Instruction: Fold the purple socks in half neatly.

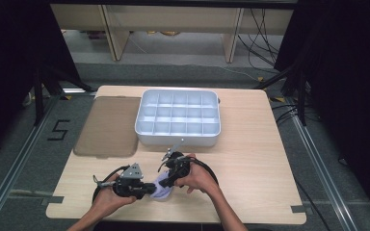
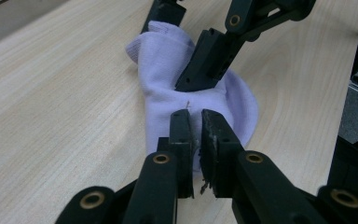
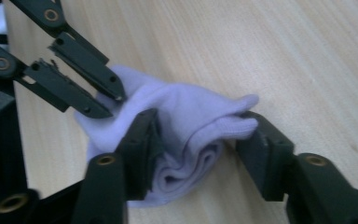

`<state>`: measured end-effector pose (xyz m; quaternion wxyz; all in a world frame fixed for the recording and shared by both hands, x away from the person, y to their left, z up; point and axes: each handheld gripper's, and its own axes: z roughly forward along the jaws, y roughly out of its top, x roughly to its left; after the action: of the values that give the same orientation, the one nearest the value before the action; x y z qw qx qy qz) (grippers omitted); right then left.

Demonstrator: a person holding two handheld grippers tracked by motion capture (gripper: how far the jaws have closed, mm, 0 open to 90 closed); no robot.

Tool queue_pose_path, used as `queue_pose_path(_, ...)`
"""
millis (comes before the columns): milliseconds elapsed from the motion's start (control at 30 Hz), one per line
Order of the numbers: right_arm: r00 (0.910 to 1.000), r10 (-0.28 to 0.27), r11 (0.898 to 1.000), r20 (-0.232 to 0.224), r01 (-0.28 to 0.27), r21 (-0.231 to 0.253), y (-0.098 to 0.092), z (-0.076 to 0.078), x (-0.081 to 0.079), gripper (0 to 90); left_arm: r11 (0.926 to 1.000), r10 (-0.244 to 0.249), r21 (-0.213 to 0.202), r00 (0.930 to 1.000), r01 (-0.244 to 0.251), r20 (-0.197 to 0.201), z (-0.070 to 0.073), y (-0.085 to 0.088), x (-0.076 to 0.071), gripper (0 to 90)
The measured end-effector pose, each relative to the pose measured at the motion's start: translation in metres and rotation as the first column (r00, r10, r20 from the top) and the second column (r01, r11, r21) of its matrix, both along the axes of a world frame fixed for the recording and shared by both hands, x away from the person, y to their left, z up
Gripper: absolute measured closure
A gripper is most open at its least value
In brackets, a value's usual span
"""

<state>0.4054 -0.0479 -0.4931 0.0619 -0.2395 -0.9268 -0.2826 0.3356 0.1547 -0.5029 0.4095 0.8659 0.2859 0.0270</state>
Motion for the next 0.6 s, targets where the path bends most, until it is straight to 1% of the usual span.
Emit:
queue_pose_path(33,1.0,0.007,1.0,0.001,-0.007,0.01,-0.001,-0.001,0.001,54.0,1.0,0.001,-0.001,1.0,-0.001,0.0,0.0,0.0,0.0,82.0)
queue_pose_path(67,0.9993,-0.015,1.0,-0.035,0.015,0.0,-0.002,0.0,-0.001,57.3,1.0,0.0,0.0,1.0,0.0,0.0,0.0,0.0,0.0,81.8)
queue_pose_path(100,0.9996,-0.011,1.0,-0.028,0.012,0.008,-0.003,0.0,0.0,59.9,1.0,-0.001,0.0,1.0,0.001,-0.001,0.0,0.0,0.0,81.7)
queue_pose_path(133,0.9986,-0.015,1.0,-0.05,0.016,0.025,-0.002,0.0,-0.002,61.9,1.0,-0.003,-0.002,1.0,0.003,-0.005,0.0,0.001,0.0,81.4)
queue_pose_path(167,0.9993,0.002,0.999,-0.036,-0.001,0.039,-0.004,-0.001,0.0,64.0,1.0,-0.004,0.0,1.0,0.004,-0.005,0.0,0.001,0.0,81.3)
queue_pose_path(200,0.9993,-0.005,0.999,-0.036,0.007,0.039,-0.004,-0.001,0.0,65.5,0.9999,-0.013,0.008,0.9999,0.013,0.004,0.001,0.002,0.0,81.1)
queue_pose_path(233,0.9987,-0.02,0.999,-0.046,0.021,0.024,-0.006,0.0,-0.001,66.8,0.9998,-0.016,0.008,0.9998,0.016,0.012,0.001,0.003,0.0,81.0)
queue_pose_path(267,0.9987,-0.021,0.999,-0.046,0.022,0.025,-0.006,0.0,-0.001,68.7,0.9997,-0.021,0.01,0.9997,0.021,0.014,0.001,0.003,0.0,80.8)
queue_pose_path(300,0.9993,0.0,0.999,-0.038,0.002,0.045,-0.007,0.0,0.0,70.1,0.9996,-0.022,0.018,0.9996,0.022,0.016,0.001,0.004,0.0,80.4)
queue_pose_path(333,0.9977,-0.028,0.998,-0.062,0.031,0.048,-0.006,0.001,-0.002,71.1,0.9999,-0.014,0.004,0.9999,0.014,0.005,0.001,0.004,-0.001,80.1)
queue_pose_path(367,0.9978,-0.022,0.998,-0.063,0.025,0.056,-0.006,0.001,-0.002,72.1,0.9998,-0.019,0.002,0.9998,0.019,0.008,0.001,0.004,-0.001,79.8)
queue_pose_path(400,0.9972,-0.02,0.998,-0.072,0.024,0.055,-0.007,0.001,-0.002,72.8,0.9999,-0.011,-0.002,0.9999,0.011,0.009,0.001,0.004,-0.002,79.4)
queue_pose_path(433,0.9982,-0.006,0.998,-0.06,0.01,0.064,-0.007,0.001,-0.001,73.5,0.9999,-0.014,0.004,0.9998,0.014,0.013,0.002,0.005,-0.002,78.9)
queue_pose_path(467,0.9979,-0.024,0.998,-0.061,0.027,0.06,-0.008,0.002,-0.003,74.2,1.0,-0.007,0.006,0.9999,0.007,0.015,0.002,0.006,-0.003,78.4)
queue_pose_path(500,0.9981,-0.028,0.998,-0.056,0.031,0.059,-0.008,0.002,-0.003,74.6,1.0,-0.002,0.001,0.9999,0.002,0.017,0.003,0.006,-0.004,77.8)
queue_pose_path(533,0.9986,-0.022,0.998,-0.049,0.025,0.063,-0.008,0.002,-0.003,75.1,1.0,0.005,0.004,1.0,-0.005,0.008,0.003,0.007,-0.005,75.7)
queue_pose_path(567,0.9967,-0.046,0.997,-0.067,0.05,0.055,-0.007,0.003,-0.005,75.6,0.9999,0.013,0.01,0.9998,-0.013,0.015,0.005,0.011,-0.005,72.5)
queue_pose_path(600,0.9967,-0.046,0.997,-0.067,0.05,0.055,-0.007,0.003,-0.005,75.6,0.9999,0.013,0.01,0.9998,-0.013,0.015,0.005,0.011,-0.005,71.0)
